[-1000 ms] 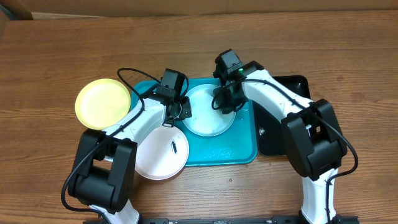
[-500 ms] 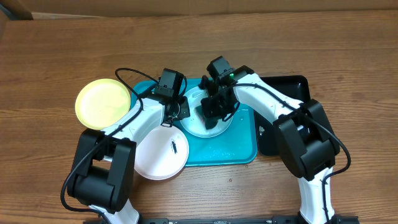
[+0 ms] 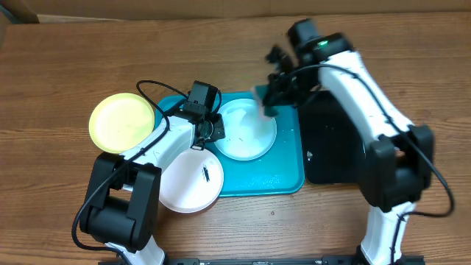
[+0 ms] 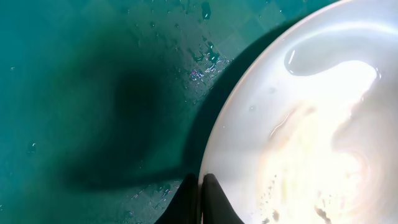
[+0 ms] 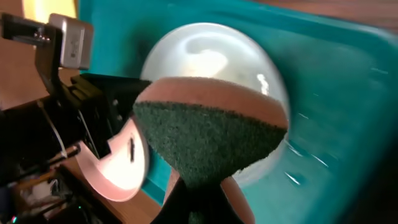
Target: Clean dirty plates on tray and stack at the side
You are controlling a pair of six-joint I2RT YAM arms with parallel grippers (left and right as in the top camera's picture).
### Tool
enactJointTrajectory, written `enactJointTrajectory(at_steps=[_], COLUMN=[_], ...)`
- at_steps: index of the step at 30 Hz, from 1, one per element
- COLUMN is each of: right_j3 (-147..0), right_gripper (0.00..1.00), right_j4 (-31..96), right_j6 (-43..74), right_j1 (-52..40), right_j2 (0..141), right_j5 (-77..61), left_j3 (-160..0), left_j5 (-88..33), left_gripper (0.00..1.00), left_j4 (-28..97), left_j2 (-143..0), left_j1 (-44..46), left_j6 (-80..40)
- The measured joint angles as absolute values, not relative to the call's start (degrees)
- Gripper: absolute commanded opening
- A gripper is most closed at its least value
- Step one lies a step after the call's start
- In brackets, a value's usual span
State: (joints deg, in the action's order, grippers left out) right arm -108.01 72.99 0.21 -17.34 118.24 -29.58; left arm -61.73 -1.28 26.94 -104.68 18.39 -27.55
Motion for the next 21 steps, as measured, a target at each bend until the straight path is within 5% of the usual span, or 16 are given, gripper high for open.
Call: enactJointTrajectory(at_steps=[12, 21], right_j3=[-108.1, -103.5], right_gripper=[0.04, 0.04], right_j4=[79.7, 72.1], right_j6=[0.0, 0.0], right_j1=[-7.4, -10.0], right_j2=[116.7, 116.7], right_j5=[-25.2, -34.6], left_j3=[-61.7, -61.7], left_j5=[-1.3, -1.3], left_gripper=[0.04, 0.04], left_j4=[26.9, 26.9], left_j2=[-104.7, -104.7], left_j1=[18.4, 18.4], left_j6=[-27.6, -27.6])
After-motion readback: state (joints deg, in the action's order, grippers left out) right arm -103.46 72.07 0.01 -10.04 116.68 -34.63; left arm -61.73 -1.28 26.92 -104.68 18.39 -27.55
